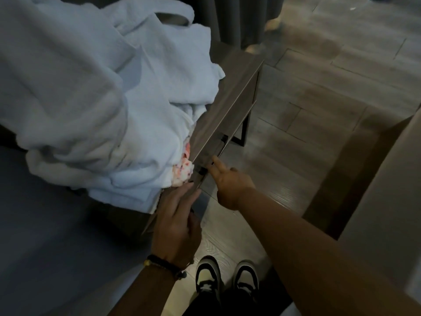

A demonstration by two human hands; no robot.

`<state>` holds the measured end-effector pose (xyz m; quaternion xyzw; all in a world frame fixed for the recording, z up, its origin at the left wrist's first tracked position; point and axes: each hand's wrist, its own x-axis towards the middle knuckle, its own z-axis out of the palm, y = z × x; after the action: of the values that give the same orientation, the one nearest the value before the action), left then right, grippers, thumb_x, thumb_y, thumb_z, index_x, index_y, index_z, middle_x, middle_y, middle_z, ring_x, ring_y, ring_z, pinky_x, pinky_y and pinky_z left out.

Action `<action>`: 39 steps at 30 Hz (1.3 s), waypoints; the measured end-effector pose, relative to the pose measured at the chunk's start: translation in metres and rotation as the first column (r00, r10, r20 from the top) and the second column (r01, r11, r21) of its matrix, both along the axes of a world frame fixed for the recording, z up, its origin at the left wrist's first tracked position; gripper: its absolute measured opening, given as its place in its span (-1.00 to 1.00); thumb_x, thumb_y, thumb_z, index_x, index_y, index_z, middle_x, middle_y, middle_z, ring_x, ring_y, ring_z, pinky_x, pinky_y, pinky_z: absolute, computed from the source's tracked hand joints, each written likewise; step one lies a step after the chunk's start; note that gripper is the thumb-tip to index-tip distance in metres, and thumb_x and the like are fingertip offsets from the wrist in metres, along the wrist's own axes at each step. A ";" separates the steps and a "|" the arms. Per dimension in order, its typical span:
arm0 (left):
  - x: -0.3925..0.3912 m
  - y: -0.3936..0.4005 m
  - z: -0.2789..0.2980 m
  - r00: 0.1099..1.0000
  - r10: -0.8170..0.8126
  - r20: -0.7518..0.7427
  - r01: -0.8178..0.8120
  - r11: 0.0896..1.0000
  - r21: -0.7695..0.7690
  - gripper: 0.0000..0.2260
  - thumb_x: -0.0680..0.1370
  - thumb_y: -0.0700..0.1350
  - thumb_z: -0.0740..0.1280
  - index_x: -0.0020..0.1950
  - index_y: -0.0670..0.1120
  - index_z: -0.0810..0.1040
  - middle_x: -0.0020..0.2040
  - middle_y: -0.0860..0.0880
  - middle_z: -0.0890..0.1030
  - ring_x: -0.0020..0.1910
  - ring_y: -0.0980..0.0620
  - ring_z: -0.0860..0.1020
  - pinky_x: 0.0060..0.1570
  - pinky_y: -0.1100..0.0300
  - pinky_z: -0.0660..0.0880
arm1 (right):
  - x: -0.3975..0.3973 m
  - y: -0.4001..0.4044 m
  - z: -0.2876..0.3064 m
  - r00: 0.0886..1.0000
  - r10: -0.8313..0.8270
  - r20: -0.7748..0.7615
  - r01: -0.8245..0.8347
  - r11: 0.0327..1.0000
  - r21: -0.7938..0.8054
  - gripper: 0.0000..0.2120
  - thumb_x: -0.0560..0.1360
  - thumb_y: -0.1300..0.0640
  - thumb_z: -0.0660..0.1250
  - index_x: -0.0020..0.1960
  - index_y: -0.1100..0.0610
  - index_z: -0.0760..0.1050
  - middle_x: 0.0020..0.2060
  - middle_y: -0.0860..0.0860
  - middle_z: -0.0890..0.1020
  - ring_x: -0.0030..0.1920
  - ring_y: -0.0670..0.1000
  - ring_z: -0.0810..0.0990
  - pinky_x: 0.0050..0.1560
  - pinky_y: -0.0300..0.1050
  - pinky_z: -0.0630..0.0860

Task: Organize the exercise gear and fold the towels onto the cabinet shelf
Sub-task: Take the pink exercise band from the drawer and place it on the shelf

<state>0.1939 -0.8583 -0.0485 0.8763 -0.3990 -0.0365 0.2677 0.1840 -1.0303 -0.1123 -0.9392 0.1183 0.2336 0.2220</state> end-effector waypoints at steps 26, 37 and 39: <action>-0.107 -0.034 -0.008 0.677 0.465 -0.570 -0.216 0.866 0.450 -0.93 0.53 0.05 0.34 -0.08 0.21 0.46 -0.11 0.17 0.54 -0.17 0.26 0.47 -0.29 0.44 0.29 | -0.116 -0.068 0.040 0.955 0.274 0.116 -0.261 0.959 -0.114 -0.60 0.56 -0.25 0.06 0.34 -0.22 0.39 0.38 -0.06 0.33 0.48 0.03 0.09 0.39 0.20 -0.44; -0.066 -0.063 -0.022 0.538 0.518 -0.665 -0.388 0.853 0.350 -0.84 0.58 -0.11 0.29 0.04 -0.19 0.56 -0.11 -0.11 0.61 -0.14 -0.04 0.55 -0.19 0.28 0.47 | -0.138 -0.065 0.051 0.973 0.206 0.101 -0.198 0.976 -0.088 -0.61 0.56 -0.23 0.08 0.35 -0.21 0.38 0.36 -0.09 0.36 0.49 -0.01 0.09 0.45 0.20 -0.34; -0.058 -0.075 -0.024 0.492 0.508 -0.708 -0.358 0.858 0.367 -0.73 0.61 -0.08 0.27 0.16 -0.26 0.54 0.01 -0.25 0.60 -0.02 -0.19 0.55 -0.28 0.32 0.39 | -0.141 -0.063 0.052 0.978 0.184 0.096 -0.177 0.981 -0.083 -0.61 0.57 -0.21 0.09 0.36 -0.20 0.39 0.36 -0.09 0.36 0.50 -0.01 0.07 0.47 0.19 -0.31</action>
<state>0.1355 -0.9334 -0.0721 0.8604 -0.0020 -0.3807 0.3387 0.0427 -1.0929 -0.0607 -0.9645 0.0293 0.1992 0.1709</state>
